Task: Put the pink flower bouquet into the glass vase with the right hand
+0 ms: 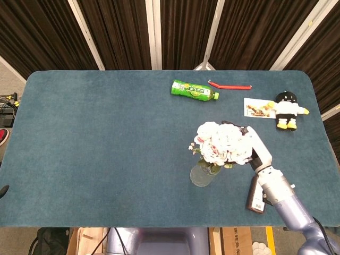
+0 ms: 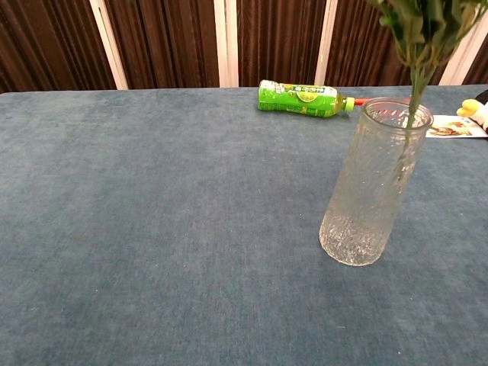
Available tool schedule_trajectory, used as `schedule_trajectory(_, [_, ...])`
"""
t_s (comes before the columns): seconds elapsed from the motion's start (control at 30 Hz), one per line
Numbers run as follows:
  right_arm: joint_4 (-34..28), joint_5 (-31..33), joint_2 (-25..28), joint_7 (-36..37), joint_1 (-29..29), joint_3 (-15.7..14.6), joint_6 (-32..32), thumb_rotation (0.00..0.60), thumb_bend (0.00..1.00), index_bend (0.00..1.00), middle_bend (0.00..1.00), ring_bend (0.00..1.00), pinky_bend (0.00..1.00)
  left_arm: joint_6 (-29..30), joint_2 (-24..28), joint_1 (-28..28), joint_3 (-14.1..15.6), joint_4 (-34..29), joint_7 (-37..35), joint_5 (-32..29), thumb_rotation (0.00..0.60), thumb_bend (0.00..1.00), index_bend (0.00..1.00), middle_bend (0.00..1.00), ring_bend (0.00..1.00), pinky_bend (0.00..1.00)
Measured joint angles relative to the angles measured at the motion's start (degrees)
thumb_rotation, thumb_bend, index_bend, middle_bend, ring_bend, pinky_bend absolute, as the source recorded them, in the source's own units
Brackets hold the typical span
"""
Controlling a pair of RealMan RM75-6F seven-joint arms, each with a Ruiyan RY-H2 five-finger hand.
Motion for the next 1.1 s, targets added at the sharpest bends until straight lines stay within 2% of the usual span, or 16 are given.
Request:
schedule_trajectory(0.2, [1.7,-3.3,-0.2,1.3,0.3,-2.3,-3.5,0.6,0.21,0.35,0.26,0.22,0.0,0.0,0.0,0.0,0.0,0.0,0.1,0.0,0.6,0.2,0.17,0.0,0.0,0.0])
schedule_trajectory(0.3, [2.7,-5.9,0.0,1.9,0.4,-3.5,-5.2,0.6,0.2,0.28,0.18,0.16,0.0,-0.1,-0.1,-0.1,0.1,0.0,0.3,0.1,0.6,0.2,0.17,0.0,0.0,0.0])
schedule_trajectory(0.57, [5.0,-12.9,2.8,1.9,-0.1,-7.0,-7.3,0.6,0.15,0.14,0.08,0.07,0.0,-0.2,-0.1,-0.1,0.0,-0.1,0.3,-0.1,0.6,0.2,0.17,0.0,0.0,0.0])
schedule_trajectory(0.83, [5.8,-19.7,9.8,-2.4,-4.5,-11.8,-4.0,0.6,0.15,0.12,0.08,0.06,0.0,-0.4,-0.2,-0.1,0.1,-0.3,0.8,-0.1,0.6,0.2,0.17,0.0,0.0,0.0])
schedule_trajectory(0.97, [7.3,-22.0,13.4,-6.2,-8.1,-14.4,0.1,0.6,0.15,0.12,0.08,0.09,0.0,-0.2,-0.1,0.0,0.1,-0.5,0.7,-0.2,0.6,0.2,0.17,0.0,0.0,0.0])
schedule_trajectory(1.1, [9.0,-22.1,14.8,-12.2,-11.3,-15.8,5.3,0.6,0.15,0.12,0.1,0.1,0.0,-0.1,0.0,0.0,0.1,-0.6,0.7,-0.1,0.6,0.2,0.17,0.0,0.0,0.0])
